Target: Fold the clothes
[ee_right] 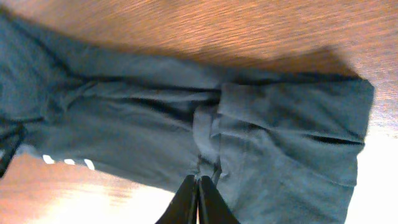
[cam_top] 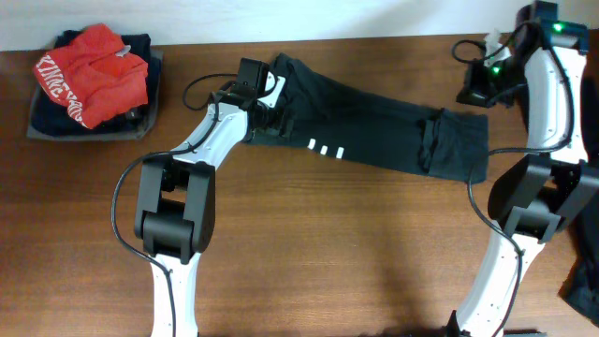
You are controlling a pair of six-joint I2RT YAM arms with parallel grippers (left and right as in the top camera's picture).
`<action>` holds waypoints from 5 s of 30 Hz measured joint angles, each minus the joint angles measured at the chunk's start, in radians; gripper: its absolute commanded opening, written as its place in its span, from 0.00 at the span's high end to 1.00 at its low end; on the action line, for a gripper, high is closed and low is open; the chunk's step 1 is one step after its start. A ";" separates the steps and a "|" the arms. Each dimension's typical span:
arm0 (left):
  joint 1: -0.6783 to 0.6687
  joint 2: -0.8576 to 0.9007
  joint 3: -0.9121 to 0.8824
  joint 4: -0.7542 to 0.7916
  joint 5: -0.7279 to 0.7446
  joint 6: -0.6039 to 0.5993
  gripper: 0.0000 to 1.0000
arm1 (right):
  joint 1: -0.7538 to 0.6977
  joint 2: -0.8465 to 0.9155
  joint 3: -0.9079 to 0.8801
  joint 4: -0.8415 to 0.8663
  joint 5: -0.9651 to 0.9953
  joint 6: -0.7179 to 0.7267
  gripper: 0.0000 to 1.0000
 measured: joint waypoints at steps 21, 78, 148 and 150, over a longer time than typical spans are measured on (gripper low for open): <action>0.000 0.000 0.000 0.000 0.000 0.000 0.01 | 0.010 0.158 -0.006 0.081 0.105 0.171 0.96; 0.000 0.000 0.000 -0.014 0.000 0.000 0.01 | 0.077 0.140 -0.232 0.024 0.179 0.125 0.96; 0.000 0.000 0.000 -0.015 0.000 -0.003 0.01 | -0.136 0.071 -0.476 0.240 -0.232 -0.167 0.96; 0.000 0.000 0.000 -0.015 0.000 -0.003 0.01 | -0.141 0.071 -0.476 0.239 -0.226 -0.153 0.96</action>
